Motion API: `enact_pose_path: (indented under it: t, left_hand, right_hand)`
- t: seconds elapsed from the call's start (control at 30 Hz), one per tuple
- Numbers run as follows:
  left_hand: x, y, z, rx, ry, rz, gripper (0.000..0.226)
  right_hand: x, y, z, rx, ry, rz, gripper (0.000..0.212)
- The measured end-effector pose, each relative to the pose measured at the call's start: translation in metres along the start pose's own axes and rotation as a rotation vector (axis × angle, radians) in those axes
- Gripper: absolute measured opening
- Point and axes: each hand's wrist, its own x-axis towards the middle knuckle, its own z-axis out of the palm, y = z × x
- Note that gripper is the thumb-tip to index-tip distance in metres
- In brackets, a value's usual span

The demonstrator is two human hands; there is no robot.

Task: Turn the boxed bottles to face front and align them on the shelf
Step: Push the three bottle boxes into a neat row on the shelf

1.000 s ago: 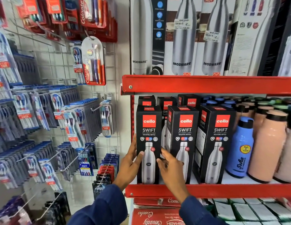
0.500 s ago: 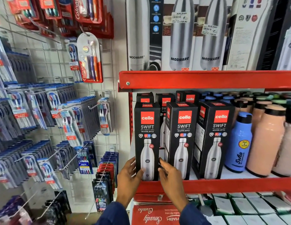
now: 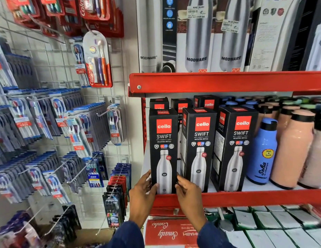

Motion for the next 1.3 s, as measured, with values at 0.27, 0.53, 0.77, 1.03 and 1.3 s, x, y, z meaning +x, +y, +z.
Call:
enact_pose_path:
  t: [0.27, 0.53, 0.77, 1.03, 1.3]
  left_hand:
    - [-0.003, 0.000, 0.000, 0.041, 0.009, 0.016, 0.058]
    - [-0.007, 0.002, 0.004, 0.063, 0.035, 0.017, 0.060]
    - [-0.009, -0.002, 0.003, 0.079, 0.062, 0.050, 0.059]
    - [-0.028, 0.023, 0.012, 0.072, 0.332, 0.345, 0.035]
    - [-0.045, 0.035, 0.084, 0.041, 0.090, 0.258, 0.028]
  right_hand:
    - [-0.004, 0.000, 0.002, -0.011, 0.022, -0.022, 0.042]
    - [-0.002, 0.002, 0.004, -0.012, 0.010, -0.024, 0.045]
    - [-0.008, 0.003, 0.000, 0.030, 0.032, -0.023, 0.042]
    - [-0.026, 0.014, -0.033, 0.124, 0.294, 0.012, 0.022]
    - [-0.010, 0.040, -0.081, 0.109, 0.309, 0.005, 0.024]
